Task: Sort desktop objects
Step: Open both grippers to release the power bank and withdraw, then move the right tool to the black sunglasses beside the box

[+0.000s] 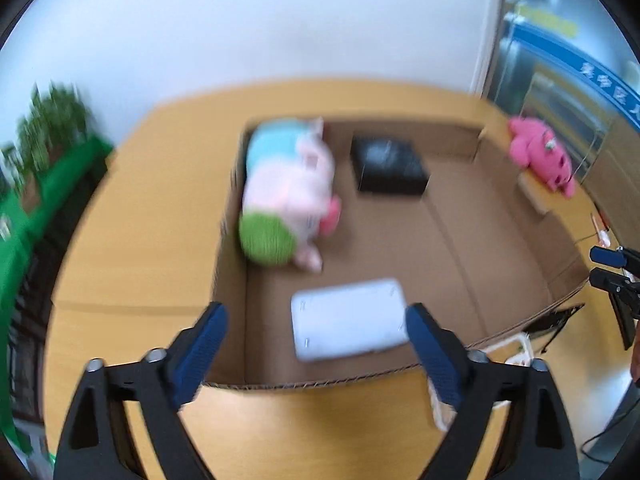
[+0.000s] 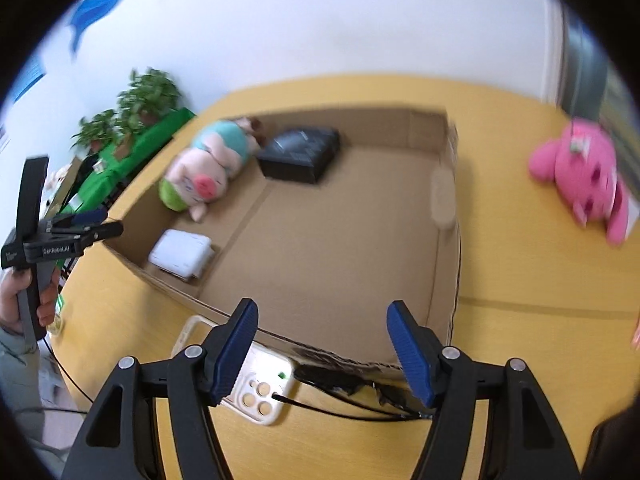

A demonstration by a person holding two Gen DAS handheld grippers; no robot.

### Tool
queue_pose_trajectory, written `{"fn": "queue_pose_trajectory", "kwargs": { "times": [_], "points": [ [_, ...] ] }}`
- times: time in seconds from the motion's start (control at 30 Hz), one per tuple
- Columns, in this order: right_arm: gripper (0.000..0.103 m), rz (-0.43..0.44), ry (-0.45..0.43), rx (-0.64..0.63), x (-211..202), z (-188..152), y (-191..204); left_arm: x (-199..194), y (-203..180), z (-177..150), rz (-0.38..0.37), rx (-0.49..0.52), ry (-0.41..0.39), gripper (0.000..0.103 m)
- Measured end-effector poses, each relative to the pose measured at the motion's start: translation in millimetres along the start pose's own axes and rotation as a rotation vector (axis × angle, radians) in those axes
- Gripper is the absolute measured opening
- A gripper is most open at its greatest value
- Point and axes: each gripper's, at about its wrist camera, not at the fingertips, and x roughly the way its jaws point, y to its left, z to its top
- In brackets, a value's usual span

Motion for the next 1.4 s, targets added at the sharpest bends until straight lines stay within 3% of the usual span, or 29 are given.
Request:
{"fn": "queue_pose_trajectory", "kwargs": {
  "times": [0.1, 0.17, 0.2, 0.23, 0.3, 0.33, 0.37, 0.4, 0.43, 0.5, 0.53, 0.63, 0.77, 0.93, 1.17, 1.4],
  "points": [
    [0.067, -0.004, -0.056, -0.058, -14.7, 0.9, 13.6, -28.0, -15.0, -2.8, 0.031, 0.026, -0.160, 0.103],
    [0.046, -0.001, -0.046, -0.082, -15.5, 0.3, 21.0, -36.9, -23.4, -5.7, 0.043, 0.041, -0.208, 0.103],
    [0.021, -0.010, -0.039, -0.089, -14.3, -0.7, 24.1, -38.2, -24.9, -7.2, 0.052, 0.044, -0.212, 0.098],
    [0.011, -0.026, -0.037, -0.093, -13.0, -1.7, 26.4, -37.7, -27.6, -8.3, 0.055, 0.047, -0.210, 0.089],
    [0.011, -0.038, -0.047, -0.086, -13.2, -4.1, 27.3, -33.0, -29.4, -9.2, 0.025, 0.050, -0.181, 0.026],
    [0.011, -0.036, -0.058, -0.075, -14.5, -5.1, 26.4, -29.2, -29.5, -9.7, 0.000, 0.043, -0.158, 0.021],
    [0.012, -0.030, -0.067, -0.068, -16.0, -6.9, 25.8, -29.3, -28.1, -11.0, -0.011, 0.030, -0.153, 0.021],
    [0.020, -0.021, -0.072, -0.067, -17.4, -8.1, 25.0, -29.6, -27.2, -12.5, -0.020, 0.017, -0.161, 0.026],
    [0.038, -0.017, -0.070, -0.072, -18.3, -8.8, 23.7, -31.5, -25.4, -14.1, -0.025, 0.008, -0.167, 0.036],
    [0.062, -0.043, -0.063, -0.103, -21.2, -10.4, 19.3, -36.1, -22.9, -18.4, -0.035, -0.015, -0.184, 0.098],
    [0.069, -0.055, -0.066, -0.112, -23.4, -11.5, 15.7, -41.3, -22.1, -22.0, -0.029, -0.028, -0.215, 0.103],
    [0.072, -0.054, -0.050, -0.133, -29.7, -18.3, -3.5, -50.2, -24.0, -31.1, -0.041, -0.019, -0.247, 0.103],
    [0.073, 0.030, 0.094, -0.177, -17.7, -39.4, -29.1, -50.3, -31.3, -44.8, -0.072, -0.023, -0.235, 0.103],
    [0.073, -0.006, 0.226, -0.285, 10.5, -68.6, -36.7, -45.4, -47.7, -62.8, -0.116, 0.003, -0.225, 0.103],
    [0.073, -0.013, 0.293, -0.367, 47.8, -77.8, -37.2, -35.3, -61.9, -82.6, -0.136, 0.023, -0.171, 0.103],
    [0.073, 0.152, 0.374, -0.466, 37.1, -101.1, 5.4, -30.8, -58.5, -84.9, -0.136, 0.009, -0.167, 0.103]
  ]
}}
